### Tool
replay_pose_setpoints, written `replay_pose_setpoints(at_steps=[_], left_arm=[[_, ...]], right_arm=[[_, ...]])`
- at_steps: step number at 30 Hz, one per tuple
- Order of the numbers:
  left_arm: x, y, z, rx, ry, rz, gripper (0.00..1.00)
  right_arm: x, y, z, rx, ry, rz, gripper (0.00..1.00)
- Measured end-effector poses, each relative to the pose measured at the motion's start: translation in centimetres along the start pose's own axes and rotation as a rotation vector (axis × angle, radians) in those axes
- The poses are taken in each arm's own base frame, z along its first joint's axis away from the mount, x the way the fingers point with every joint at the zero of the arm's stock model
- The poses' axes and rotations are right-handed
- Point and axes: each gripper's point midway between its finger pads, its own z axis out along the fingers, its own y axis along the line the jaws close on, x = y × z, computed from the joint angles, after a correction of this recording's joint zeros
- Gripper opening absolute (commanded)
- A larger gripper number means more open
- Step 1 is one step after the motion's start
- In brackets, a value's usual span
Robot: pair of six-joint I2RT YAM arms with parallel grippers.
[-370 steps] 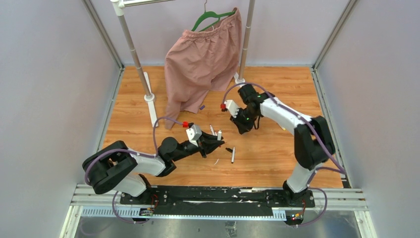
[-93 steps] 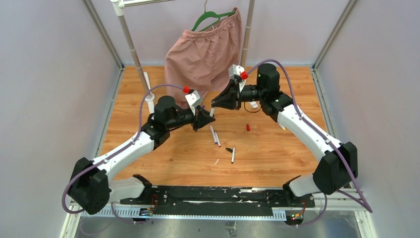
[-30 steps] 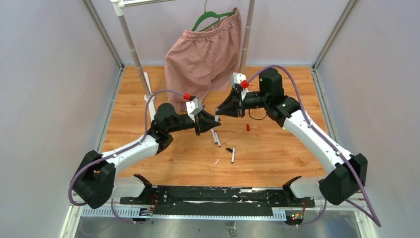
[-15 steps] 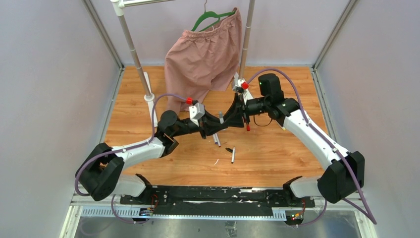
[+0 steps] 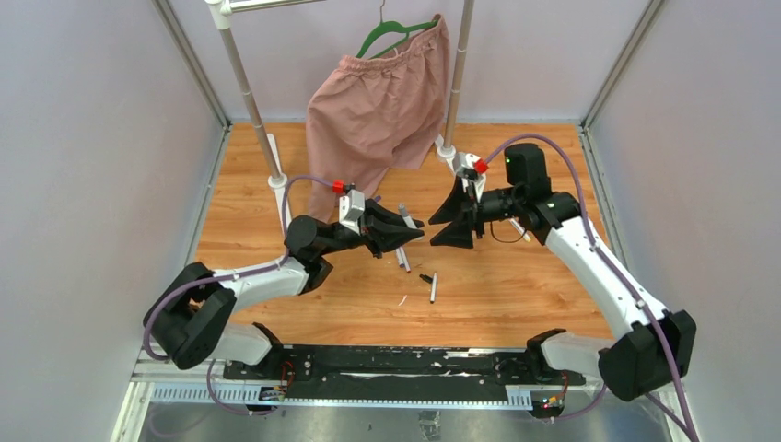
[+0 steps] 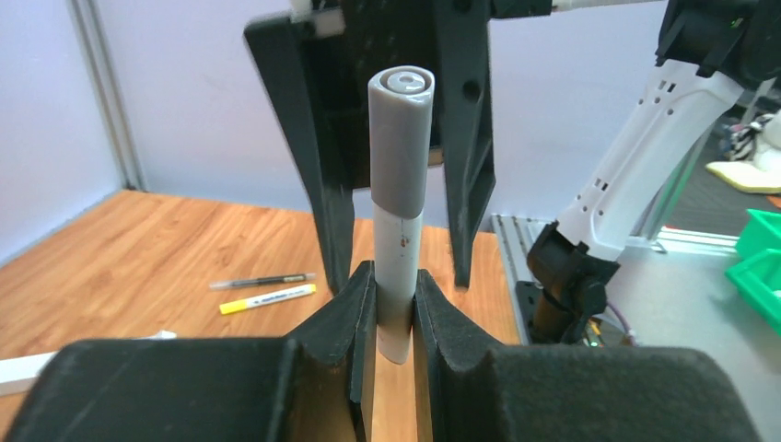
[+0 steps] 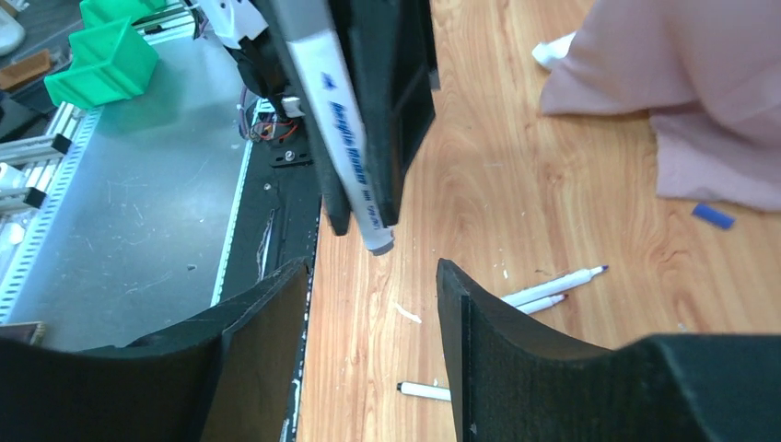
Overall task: Insert the pens into the pen caps
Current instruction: Press the pen cap onto the pen.
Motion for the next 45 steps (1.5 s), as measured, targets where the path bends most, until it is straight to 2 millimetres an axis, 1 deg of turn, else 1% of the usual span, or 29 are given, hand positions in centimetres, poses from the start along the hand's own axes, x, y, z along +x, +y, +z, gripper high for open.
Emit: replay_pose_setpoints(at_steps=[5, 7, 10, 15, 21, 25, 30, 40, 45], left_arm=[[0.6, -1.1, -0.1, 0.054, -0.026, -0.103, 0.00], [1.2, -1.3, 0.0, 0.069, -0.022, -0.149, 0.00], [2.1, -2.0, 0.1, 0.086, -0.012, -0.195, 0.00], [3.2, -3.0, 0.1, 0.090, -0.006, -0.226, 0.00], [5.1, -2.9, 0.0, 0.038, 0.008, -0.243, 0.00], [5.6, -2.6, 0.3, 0.005, 0.004, -0.240, 0.00], [6.0, -2.4, 0.5, -0.025, -0.003, -0.236, 0.00], [7.7, -2.4, 0.8, -0.049, 0.020, -0.258, 0.00], [7.7, -2.5, 0.9, -0.052, 0.017, -0.259, 0.00]], right_arm=[[-1.6, 1.9, -1.7, 0.001, -0.053, -0.113, 0.61], [-1.7, 2.6, -2.0, -0.013, -0.065, -0.143, 0.61], [-1.2, 3.0, -1.9, -0.040, -0.070, -0.153, 0.61], [0.0, 2.7, -1.5, -0.053, -0.064, -0.122, 0.61], [0.8, 1.8, -1.0, -0.052, -0.076, -0.060, 0.60], [1.2, 1.4, -0.4, -0.060, -0.080, -0.007, 0.59], [1.2, 1.7, 0.5, -0.087, -0.077, 0.015, 0.58], [0.9, 2.0, 1.1, -0.100, -0.079, 0.014, 0.55], [0.9, 1.6, 1.2, -0.074, -0.076, 0.014, 0.59]])
